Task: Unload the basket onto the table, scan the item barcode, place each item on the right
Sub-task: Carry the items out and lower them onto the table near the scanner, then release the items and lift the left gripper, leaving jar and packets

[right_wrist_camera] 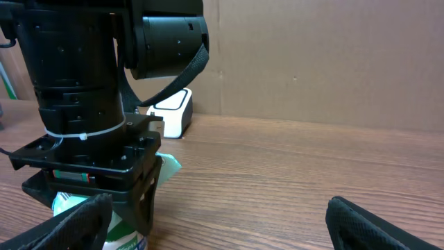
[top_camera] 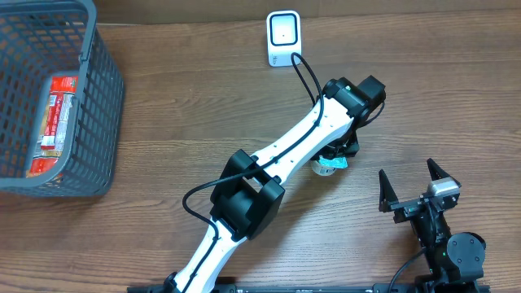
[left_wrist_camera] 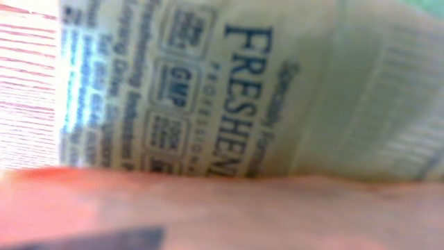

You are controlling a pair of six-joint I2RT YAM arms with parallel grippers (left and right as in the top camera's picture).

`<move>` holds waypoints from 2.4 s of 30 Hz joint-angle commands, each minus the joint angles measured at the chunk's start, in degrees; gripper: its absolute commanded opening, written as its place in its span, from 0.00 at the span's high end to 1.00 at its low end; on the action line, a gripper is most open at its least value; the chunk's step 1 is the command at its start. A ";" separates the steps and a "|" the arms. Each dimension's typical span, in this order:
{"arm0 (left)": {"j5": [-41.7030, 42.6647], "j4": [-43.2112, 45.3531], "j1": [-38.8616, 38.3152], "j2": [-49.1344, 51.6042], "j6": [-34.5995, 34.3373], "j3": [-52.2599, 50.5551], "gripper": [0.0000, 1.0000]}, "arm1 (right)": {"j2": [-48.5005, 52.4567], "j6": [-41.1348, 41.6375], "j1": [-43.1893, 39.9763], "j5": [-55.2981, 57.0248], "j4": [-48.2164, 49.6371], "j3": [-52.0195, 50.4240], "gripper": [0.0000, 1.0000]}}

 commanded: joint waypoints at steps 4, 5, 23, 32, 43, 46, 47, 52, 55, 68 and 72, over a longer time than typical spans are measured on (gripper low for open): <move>0.28 -0.87 -0.37 -0.55 -0.70 0.02 0.25 | -0.57 -0.11 -0.39 -0.31 0.24 -0.59 0.00; 0.31 -0.94 -0.37 -0.55 -0.68 0.02 0.25 | -0.57 -0.11 -0.39 -0.31 0.24 -0.59 0.00; 3.02 -1.27 0.11 -0.55 7.87 0.20 0.23 | -0.57 -0.11 -0.39 -0.31 0.24 -0.59 0.00; 6.23 -1.40 2.84 -0.55 14.95 2.89 0.11 | -0.57 -0.09 -0.39 -0.31 0.24 -0.59 0.00; 3.32 -3.02 2.47 -0.55 20.96 2.34 0.25 | -0.57 -0.11 -0.39 -0.31 0.24 -0.59 0.00; 4.85 -3.04 2.12 -0.55 20.90 1.77 0.25 | -0.57 -0.09 -0.39 -0.31 0.24 -0.59 0.00; 5.38 -3.19 1.90 -0.55 20.87 1.40 0.25 | -0.57 -0.09 -0.39 -0.31 0.24 -0.59 0.00; 6.49 -4.70 1.27 -0.55 20.87 1.11 0.22 | -0.57 -0.11 -0.39 -0.31 0.24 -0.59 0.00; 7.74 -4.50 0.76 -0.55 20.70 1.09 0.22 | -0.57 -0.09 -0.39 -0.31 0.24 -0.59 0.00; 9.25 -3.74 -2.14 -0.55 18.38 1.09 0.29 | -0.57 -0.09 -0.39 -0.31 0.24 -0.59 0.00; 9.22 -2.29 -3.56 -0.55 18.36 1.09 0.28 | -0.57 -0.09 -0.39 -0.31 0.24 -0.59 0.00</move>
